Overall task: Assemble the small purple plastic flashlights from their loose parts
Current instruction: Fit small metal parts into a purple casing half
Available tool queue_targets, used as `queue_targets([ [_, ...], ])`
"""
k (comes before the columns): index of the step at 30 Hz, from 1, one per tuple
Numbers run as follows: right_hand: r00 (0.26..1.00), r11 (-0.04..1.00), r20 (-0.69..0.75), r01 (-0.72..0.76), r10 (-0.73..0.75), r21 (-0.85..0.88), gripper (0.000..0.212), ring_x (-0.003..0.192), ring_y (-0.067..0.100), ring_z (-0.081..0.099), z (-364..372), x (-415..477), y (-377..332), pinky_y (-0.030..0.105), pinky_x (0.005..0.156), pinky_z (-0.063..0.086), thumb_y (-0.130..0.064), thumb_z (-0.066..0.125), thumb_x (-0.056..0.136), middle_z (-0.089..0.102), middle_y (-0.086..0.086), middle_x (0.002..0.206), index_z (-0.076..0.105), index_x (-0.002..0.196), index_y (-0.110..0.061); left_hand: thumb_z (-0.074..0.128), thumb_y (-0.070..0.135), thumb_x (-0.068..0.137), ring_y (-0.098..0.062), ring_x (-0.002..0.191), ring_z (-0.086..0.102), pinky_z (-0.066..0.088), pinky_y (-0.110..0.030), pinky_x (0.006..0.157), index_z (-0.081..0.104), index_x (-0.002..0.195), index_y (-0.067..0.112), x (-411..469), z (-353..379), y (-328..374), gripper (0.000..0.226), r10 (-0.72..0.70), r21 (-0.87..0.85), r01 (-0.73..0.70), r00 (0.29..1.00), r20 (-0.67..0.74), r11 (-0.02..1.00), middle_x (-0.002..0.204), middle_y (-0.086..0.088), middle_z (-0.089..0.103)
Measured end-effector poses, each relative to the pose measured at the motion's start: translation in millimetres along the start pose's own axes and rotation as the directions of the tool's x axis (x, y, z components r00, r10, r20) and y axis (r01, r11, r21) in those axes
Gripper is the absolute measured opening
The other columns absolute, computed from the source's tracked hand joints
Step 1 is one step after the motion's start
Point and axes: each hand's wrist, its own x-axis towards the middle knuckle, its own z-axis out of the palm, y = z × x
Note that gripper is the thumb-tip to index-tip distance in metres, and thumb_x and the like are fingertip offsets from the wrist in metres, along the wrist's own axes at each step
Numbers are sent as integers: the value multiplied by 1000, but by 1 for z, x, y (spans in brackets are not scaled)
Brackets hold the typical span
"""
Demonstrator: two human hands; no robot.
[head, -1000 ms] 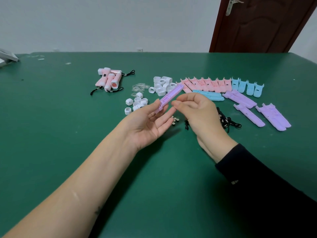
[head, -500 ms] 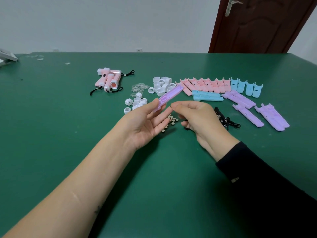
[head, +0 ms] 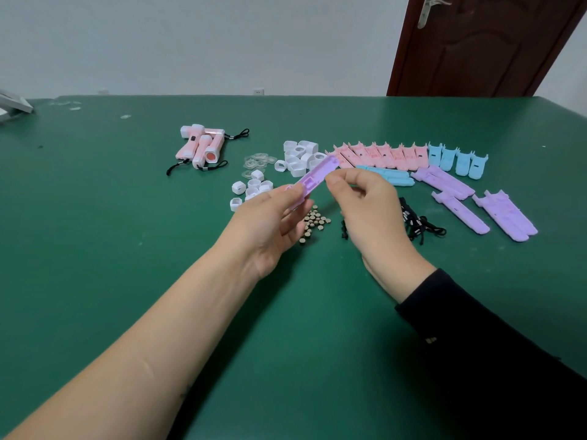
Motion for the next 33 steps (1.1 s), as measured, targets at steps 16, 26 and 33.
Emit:
queue_targets([
  [16, 996, 993, 8, 94, -94, -73, 8, 75, -4, 53, 4, -6, 1, 1, 71, 37, -14, 61, 92, 57, 3, 110, 65, 86, -18, 68, 17, 90, -6, 75, 69, 48, -16, 55, 62, 96, 14, -4, 5, -6, 9, 133, 135, -138, 990, 49, 981, 82, 4, 69],
  [26, 995, 991, -5, 95, -96, -91, 5, 89, 13, 62, 4, -6, 1, 5, 78, 41, -14, 62, 91, 53, 0, 113, 67, 91, -16, 69, 21, 89, -5, 80, 70, 50, -16, 58, 62, 102, 12, -7, 6, -8, 17, 169, 201, -178, 984, 59, 963, 69, 7, 65],
  [33, 988, 980, -10, 151, -154, -126, 9, 78, -7, 52, 4, -9, 1, -1, 74, 35, -12, 63, 90, 52, -1, 112, 66, 84, -19, 67, 18, 90, -8, 83, 67, 44, -26, 70, 71, 99, 22, -9, 6, -8, 10, 202, 264, -215, 976, 79, 940, 89, 0, 70],
])
